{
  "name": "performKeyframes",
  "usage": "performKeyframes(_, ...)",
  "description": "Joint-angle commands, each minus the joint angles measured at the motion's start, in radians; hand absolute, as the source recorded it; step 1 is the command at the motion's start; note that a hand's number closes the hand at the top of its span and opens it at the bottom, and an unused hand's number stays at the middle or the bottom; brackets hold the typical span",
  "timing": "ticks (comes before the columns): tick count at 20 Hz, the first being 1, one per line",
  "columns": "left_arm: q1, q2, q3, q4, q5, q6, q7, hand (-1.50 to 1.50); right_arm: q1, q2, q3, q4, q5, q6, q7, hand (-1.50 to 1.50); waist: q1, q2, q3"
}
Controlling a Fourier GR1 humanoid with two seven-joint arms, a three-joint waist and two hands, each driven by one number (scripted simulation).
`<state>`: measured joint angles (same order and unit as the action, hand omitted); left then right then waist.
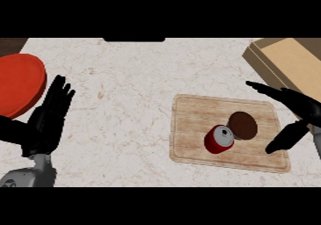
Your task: Pick the cupcake from the cutting board and place it in the cardboard box
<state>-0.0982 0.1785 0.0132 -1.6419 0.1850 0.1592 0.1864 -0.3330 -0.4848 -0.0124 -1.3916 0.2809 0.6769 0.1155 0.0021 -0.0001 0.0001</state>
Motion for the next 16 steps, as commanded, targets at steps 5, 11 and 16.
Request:
performKeyframes(5,0.029,0.002,0.033,-0.017,-0.003,-0.05,0.004,0.0,0.033,0.066,0.023,-0.001,0.13,-0.056,-0.022,-1.5,0.0,0.0,0.0)
performKeyframes(11,0.014,0.009,0.073,-0.036,-0.002,-0.066,0.019,0.0,0.02,0.07,-0.001,0.1,0.16,-0.034,-0.118,-1.5,0.0,0.0,0.0)
performKeyframes(16,-0.07,-0.011,0.081,0.024,-0.02,-0.043,0.047,0.0,-0.006,0.1,0.025,0.175,0.235,-0.081,-0.181,-1.5,0.0,0.001,0.0)
